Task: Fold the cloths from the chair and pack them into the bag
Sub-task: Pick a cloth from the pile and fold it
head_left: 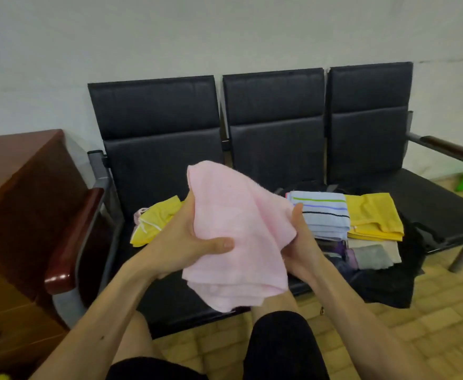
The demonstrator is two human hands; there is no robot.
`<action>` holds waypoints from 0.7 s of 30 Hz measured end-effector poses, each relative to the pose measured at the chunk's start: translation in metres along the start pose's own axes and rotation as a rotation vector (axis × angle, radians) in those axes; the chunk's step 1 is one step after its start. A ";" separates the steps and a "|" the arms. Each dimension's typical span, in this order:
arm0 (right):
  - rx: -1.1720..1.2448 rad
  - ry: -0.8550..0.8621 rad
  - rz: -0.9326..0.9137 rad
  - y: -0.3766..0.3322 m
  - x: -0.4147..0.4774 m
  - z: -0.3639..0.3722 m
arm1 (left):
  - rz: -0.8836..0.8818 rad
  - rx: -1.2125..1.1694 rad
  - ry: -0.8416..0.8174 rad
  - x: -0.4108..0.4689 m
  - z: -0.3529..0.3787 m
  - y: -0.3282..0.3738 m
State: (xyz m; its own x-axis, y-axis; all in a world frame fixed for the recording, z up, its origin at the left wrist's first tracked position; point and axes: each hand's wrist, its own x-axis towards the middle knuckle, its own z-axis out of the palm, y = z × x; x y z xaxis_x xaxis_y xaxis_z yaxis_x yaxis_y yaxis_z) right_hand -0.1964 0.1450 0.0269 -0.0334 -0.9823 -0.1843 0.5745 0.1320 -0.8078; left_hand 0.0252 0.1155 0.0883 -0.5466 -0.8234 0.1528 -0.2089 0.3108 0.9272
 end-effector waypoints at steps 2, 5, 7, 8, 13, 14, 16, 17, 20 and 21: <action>0.105 -0.015 0.078 0.011 -0.013 -0.010 | -0.004 -0.116 -0.045 0.005 0.002 0.003; 0.073 -0.156 0.094 0.028 -0.029 -0.028 | -0.078 -0.247 -0.048 0.014 0.011 -0.005; 0.004 -0.176 0.085 0.029 -0.029 -0.039 | -0.171 -0.319 -0.043 0.019 0.019 -0.021; 0.005 -0.139 0.075 0.029 -0.027 -0.048 | -0.214 -0.353 -0.062 0.022 0.025 -0.031; -0.209 0.076 0.019 0.022 -0.022 -0.094 | -0.357 -0.423 -0.126 0.048 0.066 -0.070; -0.269 0.112 0.013 0.019 -0.019 -0.105 | -0.367 -0.421 -0.142 0.057 0.074 -0.076; -0.367 0.176 0.024 0.006 -0.009 -0.127 | -0.376 -0.417 -0.192 0.080 0.093 -0.088; -0.399 0.200 0.031 -0.002 -0.005 -0.136 | -0.390 -0.420 -0.208 0.091 0.100 -0.093; -0.460 0.276 0.002 -0.031 0.022 -0.168 | -0.415 -0.391 -0.254 0.139 0.120 -0.104; -0.494 0.300 -0.011 -0.043 0.035 -0.179 | -0.410 -0.369 -0.277 0.160 0.126 -0.106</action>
State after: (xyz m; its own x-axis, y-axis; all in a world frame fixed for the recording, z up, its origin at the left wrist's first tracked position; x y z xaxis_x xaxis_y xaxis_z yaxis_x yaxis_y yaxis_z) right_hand -0.3685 0.1285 -0.0450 -0.3095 -0.9128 -0.2666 0.1252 0.2388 -0.9630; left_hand -0.1419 0.0110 -0.0282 -0.6819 -0.6716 -0.2897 -0.1796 -0.2303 0.9564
